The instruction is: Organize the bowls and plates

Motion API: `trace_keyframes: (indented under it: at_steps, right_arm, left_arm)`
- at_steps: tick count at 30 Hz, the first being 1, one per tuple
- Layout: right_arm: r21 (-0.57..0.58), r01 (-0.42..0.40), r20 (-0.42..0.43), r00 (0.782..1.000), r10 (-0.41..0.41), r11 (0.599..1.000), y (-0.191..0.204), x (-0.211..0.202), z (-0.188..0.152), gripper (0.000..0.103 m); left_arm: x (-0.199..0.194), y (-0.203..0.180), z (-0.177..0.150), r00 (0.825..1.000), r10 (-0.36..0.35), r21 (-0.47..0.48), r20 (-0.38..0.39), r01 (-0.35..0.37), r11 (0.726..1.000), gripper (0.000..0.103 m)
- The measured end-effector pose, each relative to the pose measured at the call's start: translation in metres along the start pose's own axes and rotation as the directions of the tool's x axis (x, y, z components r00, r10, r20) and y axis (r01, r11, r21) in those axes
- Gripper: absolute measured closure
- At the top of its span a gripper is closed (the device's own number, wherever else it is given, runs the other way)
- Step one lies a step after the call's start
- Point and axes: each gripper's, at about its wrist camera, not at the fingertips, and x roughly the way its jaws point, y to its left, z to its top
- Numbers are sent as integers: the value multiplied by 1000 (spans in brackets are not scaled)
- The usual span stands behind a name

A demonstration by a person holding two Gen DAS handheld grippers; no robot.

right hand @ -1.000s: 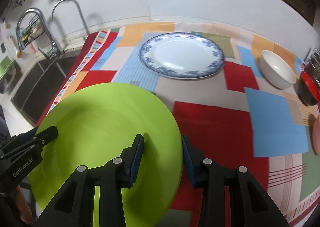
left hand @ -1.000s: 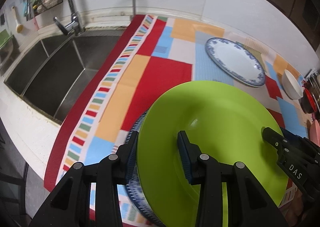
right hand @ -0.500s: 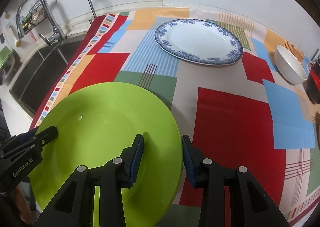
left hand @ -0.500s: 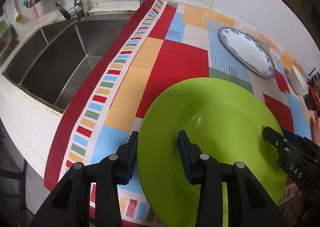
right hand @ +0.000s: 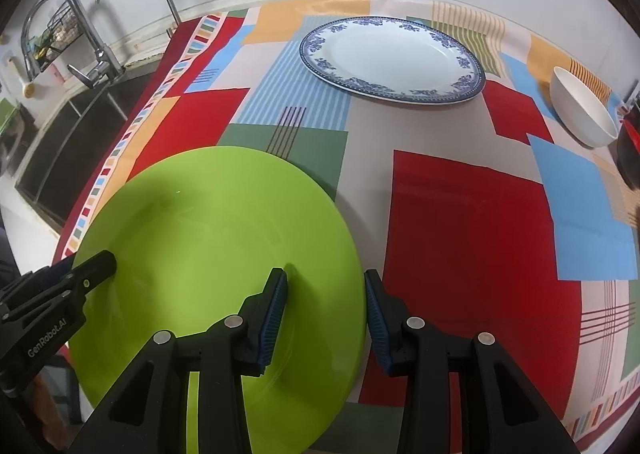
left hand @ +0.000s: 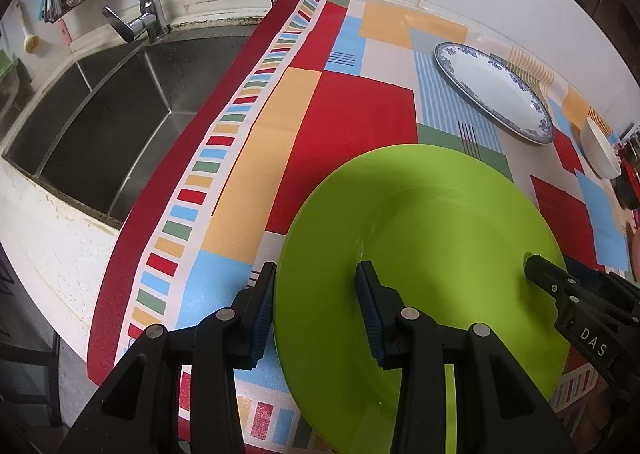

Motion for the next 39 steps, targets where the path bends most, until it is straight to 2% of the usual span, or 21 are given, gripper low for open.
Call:
trace_keyframes:
  at_steps: [6, 12, 15, 20, 25, 28, 33, 39]
  right_arm:
    - [-14, -6, -14, 1000, 5, 1000, -1, 2, 0, 62]
    - [-13, -21, 11, 1000, 21, 1000, -3, -5, 3, 62]
    - [0, -16, 49, 999, 16, 1000, -7, -13, 5, 62]
    - [13, 0, 95, 995, -1, 1000, -16, -26, 11, 62]
    - [28, 14, 141, 990, -18, 1000, -27, -39, 21, 62]
    - [42, 26, 169, 985, -33, 999, -35, -45, 28, 48]
    - [60, 56, 216, 974, -68, 997, -49, -54, 45, 47]
    - [97, 72, 234, 968, -93, 993, -72, -52, 72, 44]
  left_arm:
    - [-1, -2, 0, 1000, 22, 7, 4, -22, 1000, 62]
    - [-13, -7, 4, 998, 41, 26, 56, -43, 999, 49]
    - [-21, -13, 9, 995, 45, 48, 88, -49, 998, 48]
    - [-34, -25, 19, 991, 24, 89, 131, -36, 995, 46]
    - [-46, -39, 36, 983, -13, 119, 182, -9, 993, 39]
    - [-48, -49, 49, 979, -40, 139, 200, 12, 990, 37]
    - [-46, -69, 72, 973, -76, 189, 216, 34, 981, 31]
    - [-36, -91, 101, 968, -77, 232, 238, 21, 973, 31]
